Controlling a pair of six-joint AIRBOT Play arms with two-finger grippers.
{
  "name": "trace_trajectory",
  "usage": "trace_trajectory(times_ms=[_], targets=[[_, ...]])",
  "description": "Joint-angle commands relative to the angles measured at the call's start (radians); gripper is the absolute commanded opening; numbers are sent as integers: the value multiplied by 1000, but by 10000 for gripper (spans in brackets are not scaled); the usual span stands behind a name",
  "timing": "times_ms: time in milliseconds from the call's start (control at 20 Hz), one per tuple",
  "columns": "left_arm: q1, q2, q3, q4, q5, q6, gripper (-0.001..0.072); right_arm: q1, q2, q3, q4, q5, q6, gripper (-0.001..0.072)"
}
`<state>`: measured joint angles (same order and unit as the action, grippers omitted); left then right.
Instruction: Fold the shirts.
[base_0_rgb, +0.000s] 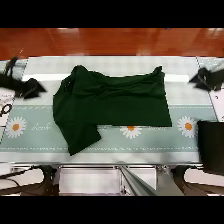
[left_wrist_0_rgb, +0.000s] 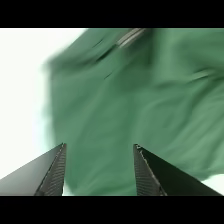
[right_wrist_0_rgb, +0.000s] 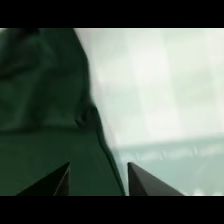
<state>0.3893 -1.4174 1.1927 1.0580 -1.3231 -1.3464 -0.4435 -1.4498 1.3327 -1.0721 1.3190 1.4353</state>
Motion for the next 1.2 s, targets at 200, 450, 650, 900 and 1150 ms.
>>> trace_trajectory(times_ms=[200, 450, 650, 900, 1150], targets=[[386, 239, -660, -311, 50, 220, 506, -165, 347, -671, 286, -164, -267, 415], [317, 169, -678, -311, 113, 220, 506, -138, 348, -678, 301, -101, -269, 415], [183, 112, -678, -324, 219, 216, 505, -138, 348, -678, 304, -84, -268, 415], [90, 106, -667, -387, 319, 198, 46, -140, 349, -678, 271, -48, -264, 414], [78, 107, -628, -385, 230, 262, 17, -187, 349, -695, 106, -58, -163, 415]])
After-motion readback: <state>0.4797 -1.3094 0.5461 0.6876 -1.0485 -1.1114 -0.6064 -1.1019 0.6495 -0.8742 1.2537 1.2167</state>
